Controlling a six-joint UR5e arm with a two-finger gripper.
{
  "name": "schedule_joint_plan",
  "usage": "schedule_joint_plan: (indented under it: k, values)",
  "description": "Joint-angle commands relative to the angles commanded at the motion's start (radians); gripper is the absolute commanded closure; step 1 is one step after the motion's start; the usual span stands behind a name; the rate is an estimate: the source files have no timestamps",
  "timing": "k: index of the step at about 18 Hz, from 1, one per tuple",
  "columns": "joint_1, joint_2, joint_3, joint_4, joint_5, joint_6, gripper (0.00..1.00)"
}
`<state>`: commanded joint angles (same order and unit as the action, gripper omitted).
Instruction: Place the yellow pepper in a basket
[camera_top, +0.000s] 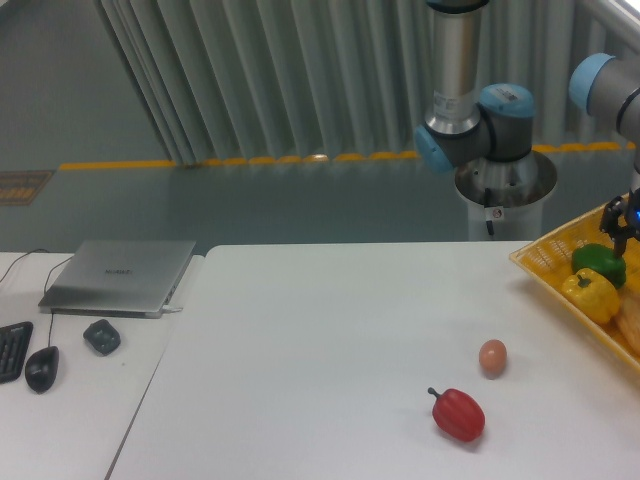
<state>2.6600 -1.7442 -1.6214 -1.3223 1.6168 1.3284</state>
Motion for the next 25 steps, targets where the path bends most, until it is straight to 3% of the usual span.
schedule_joint_plan:
  k: [11, 21, 25]
  values:
    - [-0.006, -0.038, -0.009, 0.052, -0.021, -0.006, 0.00]
    - [-0.083, -0.066, -0.005, 0.078, -0.021, -0.012, 0.00]
    - [-0.117, -0.045, 0.011, 0.078, -0.020, -0.002, 0.00]
